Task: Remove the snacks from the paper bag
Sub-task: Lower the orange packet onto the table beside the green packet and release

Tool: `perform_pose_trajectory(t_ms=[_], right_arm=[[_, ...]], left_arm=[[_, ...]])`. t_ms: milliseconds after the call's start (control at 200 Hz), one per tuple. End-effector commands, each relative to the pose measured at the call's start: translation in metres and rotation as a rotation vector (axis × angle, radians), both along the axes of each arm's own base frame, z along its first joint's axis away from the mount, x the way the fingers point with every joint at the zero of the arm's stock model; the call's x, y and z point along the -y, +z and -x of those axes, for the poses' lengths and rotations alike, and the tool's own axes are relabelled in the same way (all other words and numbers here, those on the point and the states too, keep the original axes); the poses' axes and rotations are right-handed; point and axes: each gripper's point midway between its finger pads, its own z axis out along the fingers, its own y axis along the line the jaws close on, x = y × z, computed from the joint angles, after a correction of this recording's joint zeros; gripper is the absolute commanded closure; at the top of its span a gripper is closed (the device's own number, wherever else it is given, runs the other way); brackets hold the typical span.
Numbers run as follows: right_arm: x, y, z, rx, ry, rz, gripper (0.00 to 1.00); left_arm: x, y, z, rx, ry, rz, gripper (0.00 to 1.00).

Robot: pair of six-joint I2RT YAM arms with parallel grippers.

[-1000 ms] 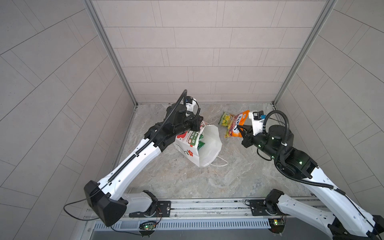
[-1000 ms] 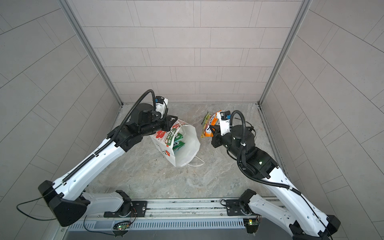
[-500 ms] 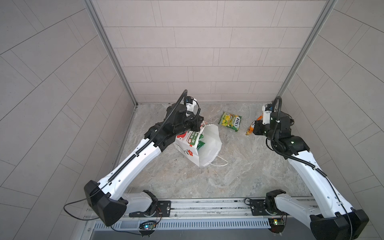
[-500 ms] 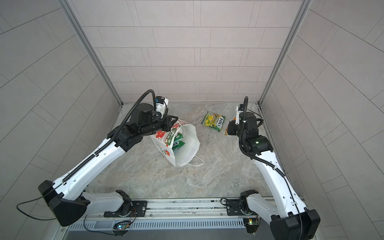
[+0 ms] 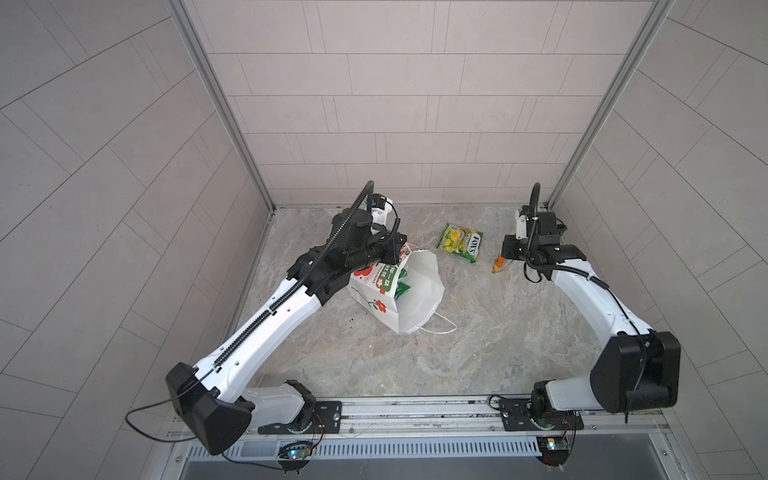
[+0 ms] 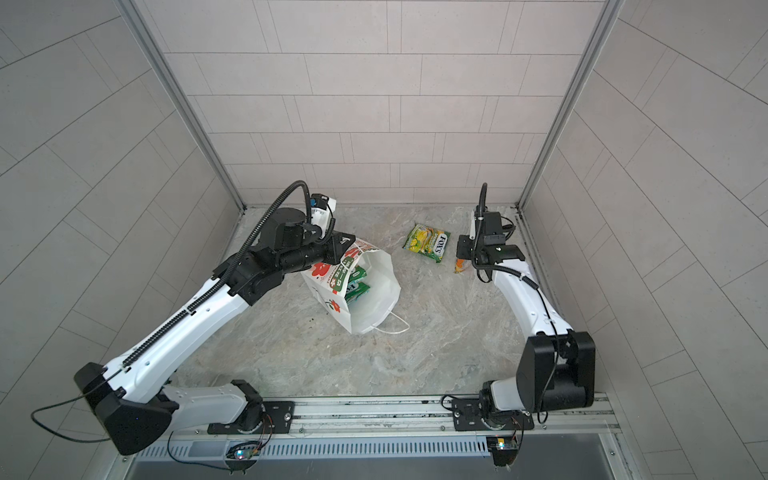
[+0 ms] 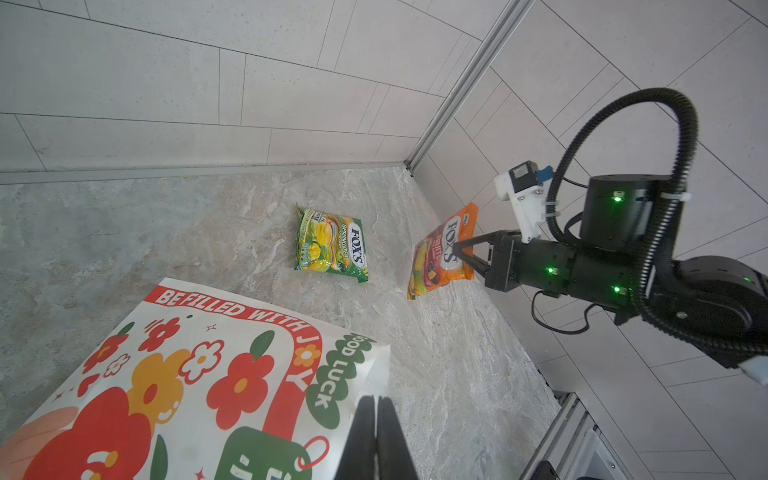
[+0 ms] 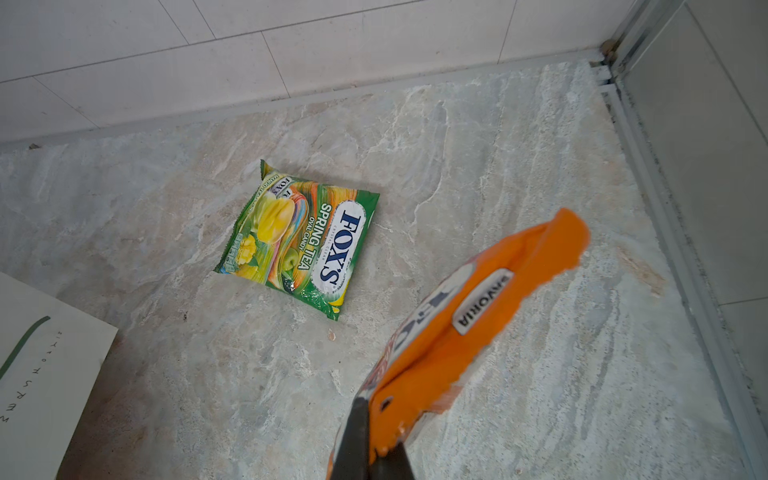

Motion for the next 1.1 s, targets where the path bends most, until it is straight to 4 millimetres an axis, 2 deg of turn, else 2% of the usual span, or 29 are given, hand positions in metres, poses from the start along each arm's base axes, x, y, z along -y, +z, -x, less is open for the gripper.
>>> perform_pose_trajectory(t_ms=[0, 255, 385, 595, 801, 1096], right_arm=[[-0.009, 0.021, -0.027, 0.097, 0.064, -0.022, 1.00], [-0.012, -0.003, -0.062, 0.079, 0.140, -0.134, 1.00], [-0.007, -0.028, -0.074, 0.032, 0.171, -0.209, 1.00], [0.017, -0.071, -0.072, -0.071, 0.123, -0.191, 1.00], [0.034, -0.085, -0.072, -0.103, 0.095, -0.150, 1.00], [0.064, -0.106, -0.075, -0.176, 0.009, -0.010, 1.00]], left_arm=[[-0.001, 0.015, 0.006, 0.054, -0.014, 0.024, 1.00], [-0.001, 0.015, 0.004, 0.056, -0.014, 0.019, 1.00], [0.001, 0.018, 0.004, 0.060, -0.016, 0.026, 1.00], [0.003, 0.023, 0.006, 0.067, -0.032, 0.037, 1.00], [0.002, 0.026, 0.011, 0.077, -0.049, 0.034, 1.00], [0.003, 0.020, 0.009, 0.065, -0.050, 0.032, 1.00]])
